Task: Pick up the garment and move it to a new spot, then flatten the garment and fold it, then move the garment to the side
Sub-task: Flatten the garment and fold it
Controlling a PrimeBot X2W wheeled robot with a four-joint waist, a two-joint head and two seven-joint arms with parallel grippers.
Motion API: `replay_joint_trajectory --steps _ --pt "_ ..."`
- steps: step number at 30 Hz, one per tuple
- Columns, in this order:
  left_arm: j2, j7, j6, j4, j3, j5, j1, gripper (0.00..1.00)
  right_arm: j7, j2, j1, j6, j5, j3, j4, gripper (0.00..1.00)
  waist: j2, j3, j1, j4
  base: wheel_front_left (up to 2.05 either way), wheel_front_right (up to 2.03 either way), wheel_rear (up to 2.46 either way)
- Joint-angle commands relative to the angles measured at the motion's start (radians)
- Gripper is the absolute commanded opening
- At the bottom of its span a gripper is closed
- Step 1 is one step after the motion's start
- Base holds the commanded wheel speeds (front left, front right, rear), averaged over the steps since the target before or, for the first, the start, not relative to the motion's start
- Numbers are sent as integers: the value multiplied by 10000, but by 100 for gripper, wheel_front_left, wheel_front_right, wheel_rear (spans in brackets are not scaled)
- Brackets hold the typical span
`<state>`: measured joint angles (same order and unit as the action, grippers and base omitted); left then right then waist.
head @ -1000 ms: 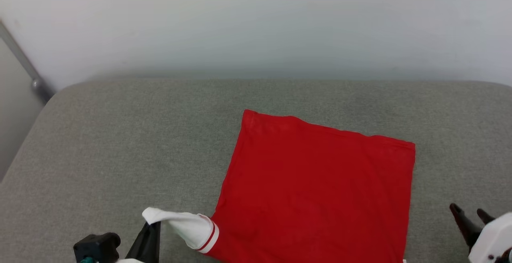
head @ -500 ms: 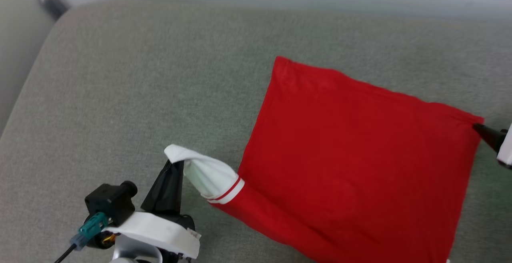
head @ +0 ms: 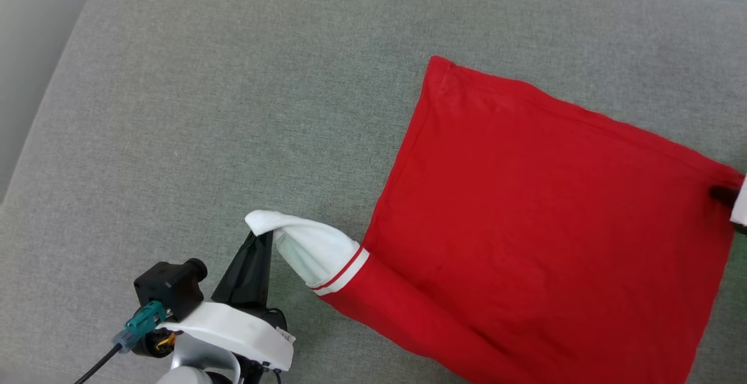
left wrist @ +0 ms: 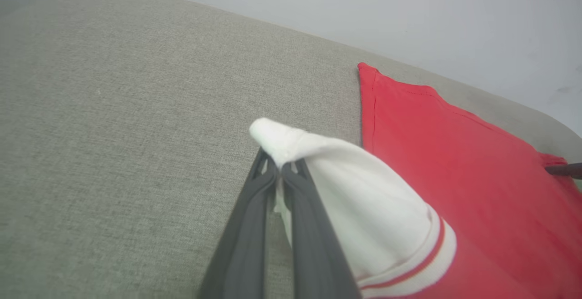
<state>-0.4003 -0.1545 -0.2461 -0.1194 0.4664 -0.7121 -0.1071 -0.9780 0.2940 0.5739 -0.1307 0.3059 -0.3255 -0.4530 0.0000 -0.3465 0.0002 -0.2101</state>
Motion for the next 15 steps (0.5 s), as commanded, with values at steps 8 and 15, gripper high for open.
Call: replay_joint_trajectory --steps 8,15 --pt "-198 0 -93 602 -110 -230 595 0 149 758 -822 2 170 1001 948 0 0 1368 -2 537 0 0 0" --pt "-489 218 -283 822 -292 -588 1453 0 -458 1368 -3135 3 498 780 2802 0 0 2436 -2 1522 0 0 0"
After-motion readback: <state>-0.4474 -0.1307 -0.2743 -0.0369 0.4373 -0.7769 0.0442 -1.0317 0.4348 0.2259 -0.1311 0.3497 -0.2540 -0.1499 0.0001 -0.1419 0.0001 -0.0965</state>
